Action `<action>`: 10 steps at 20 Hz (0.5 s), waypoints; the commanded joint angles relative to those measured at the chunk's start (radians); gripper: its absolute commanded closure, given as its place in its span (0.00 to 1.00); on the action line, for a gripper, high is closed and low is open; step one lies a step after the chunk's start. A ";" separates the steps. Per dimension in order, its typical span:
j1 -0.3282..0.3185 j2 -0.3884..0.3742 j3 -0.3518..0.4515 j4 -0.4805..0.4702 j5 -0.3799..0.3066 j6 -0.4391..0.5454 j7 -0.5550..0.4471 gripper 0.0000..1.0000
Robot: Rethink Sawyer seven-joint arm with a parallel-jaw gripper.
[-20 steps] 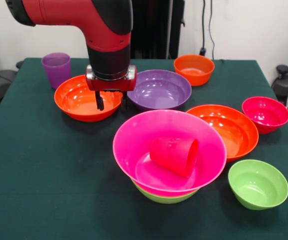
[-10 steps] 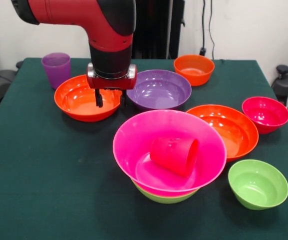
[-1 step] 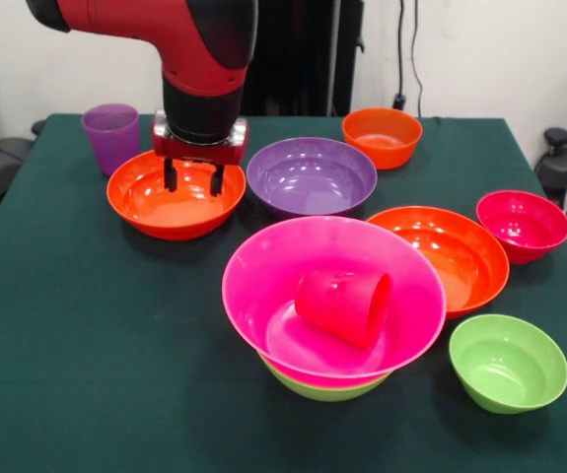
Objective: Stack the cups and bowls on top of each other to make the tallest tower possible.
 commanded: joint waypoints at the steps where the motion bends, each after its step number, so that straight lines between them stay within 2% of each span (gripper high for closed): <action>1: 0.040 0.085 -0.067 0.074 0.019 -0.150 0.276 0.00; 5: 0.005 0.112 -0.027 0.099 0.063 -0.250 0.265 0.00; 10: 0.003 0.119 0.006 0.102 0.092 -0.285 0.261 0.00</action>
